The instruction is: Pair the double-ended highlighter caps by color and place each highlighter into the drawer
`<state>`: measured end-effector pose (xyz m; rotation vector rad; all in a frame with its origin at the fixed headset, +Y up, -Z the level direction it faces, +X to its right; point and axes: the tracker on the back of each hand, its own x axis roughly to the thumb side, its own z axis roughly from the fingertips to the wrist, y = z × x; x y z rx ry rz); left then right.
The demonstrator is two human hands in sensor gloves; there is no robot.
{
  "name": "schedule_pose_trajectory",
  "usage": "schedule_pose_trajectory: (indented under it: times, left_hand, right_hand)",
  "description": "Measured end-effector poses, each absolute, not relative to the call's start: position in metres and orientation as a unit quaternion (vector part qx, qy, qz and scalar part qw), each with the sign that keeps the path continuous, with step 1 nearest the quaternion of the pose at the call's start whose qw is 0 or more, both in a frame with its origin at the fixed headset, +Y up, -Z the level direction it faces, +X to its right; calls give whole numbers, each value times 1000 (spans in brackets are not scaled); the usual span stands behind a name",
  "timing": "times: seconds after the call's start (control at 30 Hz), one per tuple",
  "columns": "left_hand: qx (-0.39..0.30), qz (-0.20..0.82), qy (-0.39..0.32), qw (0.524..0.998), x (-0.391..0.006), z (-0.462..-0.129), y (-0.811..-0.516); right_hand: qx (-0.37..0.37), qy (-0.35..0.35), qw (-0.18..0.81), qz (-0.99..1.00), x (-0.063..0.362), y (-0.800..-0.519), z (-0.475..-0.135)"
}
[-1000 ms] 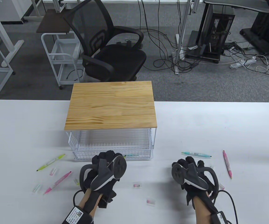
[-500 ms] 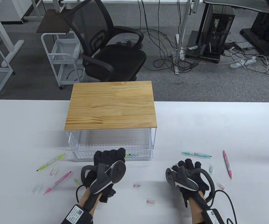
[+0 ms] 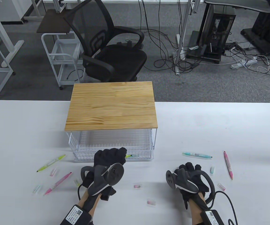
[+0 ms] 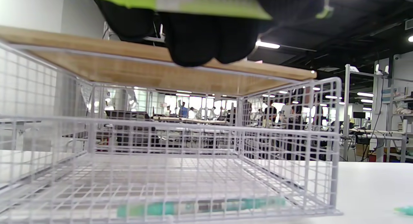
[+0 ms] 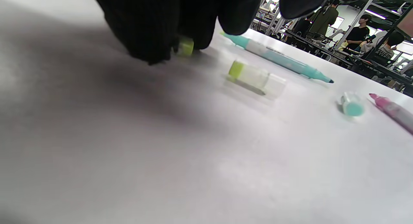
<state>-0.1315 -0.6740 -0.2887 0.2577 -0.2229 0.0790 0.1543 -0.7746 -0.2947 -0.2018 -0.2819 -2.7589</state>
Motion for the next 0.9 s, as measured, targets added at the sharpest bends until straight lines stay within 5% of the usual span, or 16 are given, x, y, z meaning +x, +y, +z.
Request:
schedule_pose_trajectory:
  times: [0.3, 0.9]
  left_hand:
    - [120, 26, -117, 986, -129, -289, -678]
    - [116, 13, -151, 982, -113, -286, -687]
  right_hand:
    - [-74, -76, 186, -977, 152, -773, -294]
    - [-119, 105, -73, -985, 147, -689, -282]
